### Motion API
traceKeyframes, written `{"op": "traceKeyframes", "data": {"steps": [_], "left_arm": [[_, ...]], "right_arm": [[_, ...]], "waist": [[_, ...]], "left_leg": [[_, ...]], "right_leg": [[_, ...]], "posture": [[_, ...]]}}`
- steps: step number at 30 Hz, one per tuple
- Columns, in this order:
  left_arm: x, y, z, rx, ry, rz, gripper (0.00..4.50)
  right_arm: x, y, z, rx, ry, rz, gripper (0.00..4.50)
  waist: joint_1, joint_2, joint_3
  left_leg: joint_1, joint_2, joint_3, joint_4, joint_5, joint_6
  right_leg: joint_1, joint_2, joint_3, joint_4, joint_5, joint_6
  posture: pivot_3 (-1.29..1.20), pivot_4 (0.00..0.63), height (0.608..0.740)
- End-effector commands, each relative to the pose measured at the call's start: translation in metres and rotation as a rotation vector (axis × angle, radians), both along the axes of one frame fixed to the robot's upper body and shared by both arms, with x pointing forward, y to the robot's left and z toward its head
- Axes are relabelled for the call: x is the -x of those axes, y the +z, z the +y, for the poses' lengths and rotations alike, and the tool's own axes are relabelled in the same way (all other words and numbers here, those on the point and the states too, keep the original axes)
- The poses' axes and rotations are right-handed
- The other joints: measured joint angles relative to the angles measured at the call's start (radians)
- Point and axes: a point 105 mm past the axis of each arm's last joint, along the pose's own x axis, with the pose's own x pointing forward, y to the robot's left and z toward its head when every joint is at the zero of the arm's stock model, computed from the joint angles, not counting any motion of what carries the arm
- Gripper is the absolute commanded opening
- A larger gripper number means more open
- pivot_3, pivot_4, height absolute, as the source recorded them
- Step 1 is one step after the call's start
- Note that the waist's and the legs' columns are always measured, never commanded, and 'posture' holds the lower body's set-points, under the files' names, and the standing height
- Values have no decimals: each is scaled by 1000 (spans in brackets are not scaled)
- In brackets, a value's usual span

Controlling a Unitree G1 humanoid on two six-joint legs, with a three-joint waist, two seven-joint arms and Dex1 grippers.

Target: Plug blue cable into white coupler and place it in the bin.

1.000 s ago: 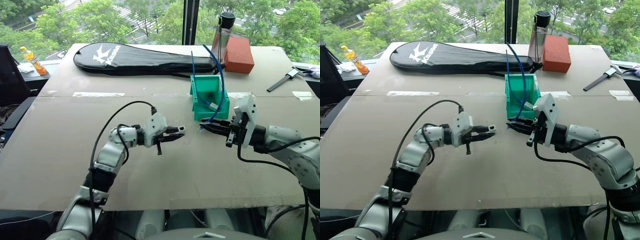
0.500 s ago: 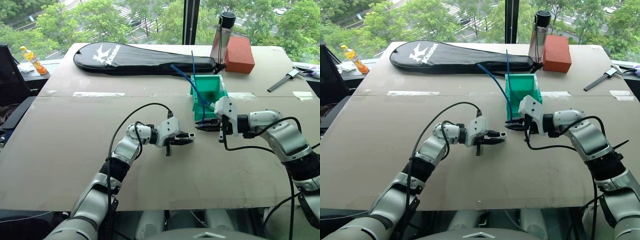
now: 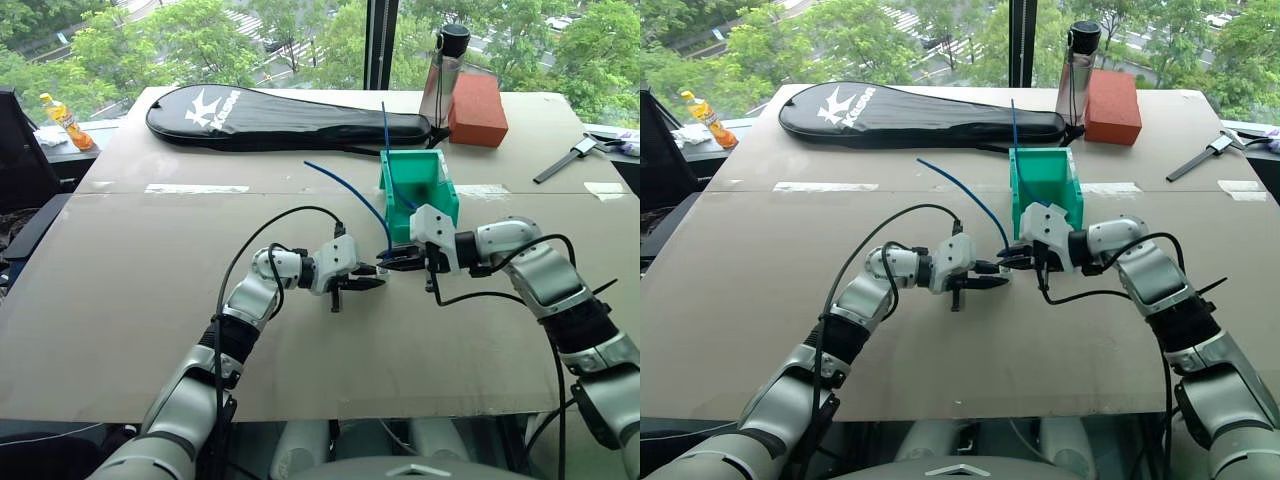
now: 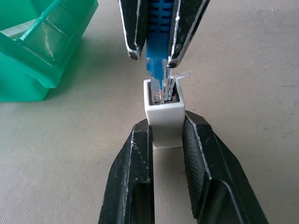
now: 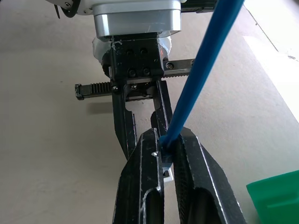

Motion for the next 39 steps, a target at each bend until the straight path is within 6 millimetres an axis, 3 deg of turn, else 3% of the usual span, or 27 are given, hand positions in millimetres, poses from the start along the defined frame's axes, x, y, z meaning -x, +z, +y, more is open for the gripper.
{"op": "traceKeyframes", "data": {"steps": [1, 6, 13, 17, 22, 25, 27, 29, 32, 35, 39], "left_arm": [[2, -6, -1, -24, -12, 9, 283], [1, -6, -1, -22, -9, 7, 283], [2, -6, -2, -17, -10, -1, 283], [2, -5, -2, -12, -7, -3, 283], [2, -5, -2, -7, 3, -2, 283], [1, -5, -1, -6, 7, -1, 283], [1, -4, -1, -4, 7, -1, 283], [2, 1, -2, 8, 2, -5, 283], [2, 13, -3, 48, -4, 8, 283], [2, 36, -5, 118, 4, 46, 283], [-4, 74, -8, 249, 61, 104, 283]], "right_arm": [[3, -8, -5, 79, 50, -15, 0], [6, -17, -10, 144, 99, 9, 0], [-1, -35, 3, 180, 119, 35, 0], [-5, -55, 0, 217, 104, 73, 0], [7, -83, -8, 256, 118, 139, 0], [0, -81, -8, 230, 69, 68, 0], [-14, -64, -4, 149, 12, 2, 0], [-19, -39, 0, 15, -29, 6, 728], [-26, 1, -3, -113, -89, -136, 1961], [-3, 57, -13, -298, -110, -197, 3336], [25, 104, -35, -449, -211, -298, 3336]], "waist": [[0, 0, 0], [0, 0, 0], [0, 0, -1], [-2, 0, -3], [-11, 1, -11], [-14, 1, -15], [-18, 1, -16], [-21, 1, -16], [-20, 3, -13], [-12, 5, -10], [-2, 5, -10]], "left_leg": [[0, 0, 0, 0, 0, 0], [0, 0, 0, 0, 0, 0], [5, 0, 0, 0, 0, 0], [8, 0, 0, 0, 0, 0], [16, 1, 0, -2, 0, 0], [17, 1, 0, -3, 0, 0], [18, 1, 0, -3, 0, 0], [17, 1, 0, -3, 0, 0], [14, 1, 0, -3, 0, 0], [4, 0, -1, -3, 0, 0], [-8, 0, -2, -1, 0, -1]], "right_leg": [[0, 0, 0, 0, 0, 0], [0, 0, 0, 0, 0, 0], [5, 0, 0, 0, 0, 0], [8, 0, 0, 0, 0, -1], [14, 0, 1, 0, -2, -4], [15, -1, 1, 0, -3, -4], [15, -1, 1, 0, -3, -4], [15, -1, 1, 0, -2, -4], [12, -2, 1, 1, -2, -4], [3, -3, 0, 0, 0, -1], [-7, -3, -1, 1, 0, 0]], "posture": [[0, 150, 740], [0, 150, 740], [0, 150, 740], [0, 150, 740], [0, 150, 740], [0, 150, 740], [0, 150, 740], [0, 150, 740], [0, 150, 740], [0, 150, 740], [0, 150, 740]]}}
